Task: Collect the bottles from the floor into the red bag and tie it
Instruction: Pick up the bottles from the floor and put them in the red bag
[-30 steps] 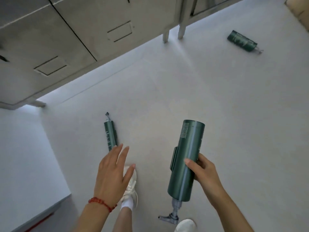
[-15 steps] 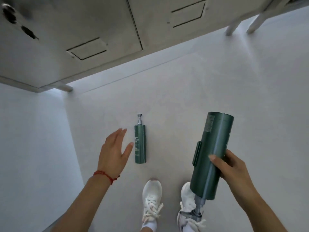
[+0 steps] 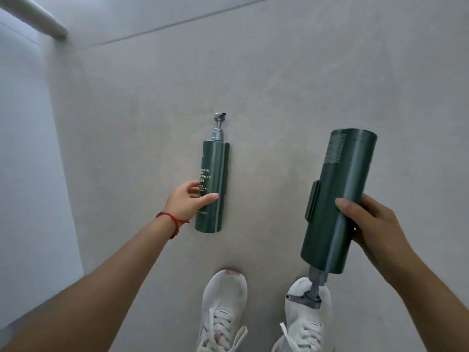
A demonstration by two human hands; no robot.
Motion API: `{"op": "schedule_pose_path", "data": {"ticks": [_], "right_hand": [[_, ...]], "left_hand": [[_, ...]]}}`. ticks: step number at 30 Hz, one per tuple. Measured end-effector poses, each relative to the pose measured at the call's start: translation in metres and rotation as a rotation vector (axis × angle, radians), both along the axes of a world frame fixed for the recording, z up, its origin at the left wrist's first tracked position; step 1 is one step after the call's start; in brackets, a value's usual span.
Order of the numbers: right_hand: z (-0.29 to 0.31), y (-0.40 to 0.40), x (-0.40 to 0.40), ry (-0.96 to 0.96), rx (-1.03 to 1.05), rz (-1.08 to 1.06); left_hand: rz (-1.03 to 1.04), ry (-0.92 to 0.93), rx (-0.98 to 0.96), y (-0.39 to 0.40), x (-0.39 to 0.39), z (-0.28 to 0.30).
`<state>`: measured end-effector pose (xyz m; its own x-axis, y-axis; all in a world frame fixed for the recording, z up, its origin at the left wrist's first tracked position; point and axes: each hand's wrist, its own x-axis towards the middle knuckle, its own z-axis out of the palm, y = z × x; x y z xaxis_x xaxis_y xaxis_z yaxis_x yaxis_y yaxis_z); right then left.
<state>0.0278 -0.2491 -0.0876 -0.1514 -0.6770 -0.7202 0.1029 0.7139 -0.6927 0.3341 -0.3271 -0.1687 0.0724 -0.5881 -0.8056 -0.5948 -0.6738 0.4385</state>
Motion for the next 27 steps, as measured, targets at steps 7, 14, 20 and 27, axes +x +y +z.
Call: {"op": "schedule_pose_path", "data": {"ticks": [7,14,20,27], "right_hand": [[-0.028,0.004,0.016,-0.017,0.022,0.001],[-0.007,0.002,0.017,-0.045,0.036,-0.065],[0.087,-0.001,0.01,-0.07,0.017,-0.116],[0.241,0.0,-0.015,-0.076,-0.043,-0.241]], "left_hand": [[0.059,-0.072,-0.127,0.003,-0.018,-0.023],[0.208,0.24,0.025,-0.004,-0.024,0.02],[0.095,0.347,0.043,-0.011,-0.041,0.137],[-0.1,0.4,-0.011,-0.038,-0.084,0.31]]}}
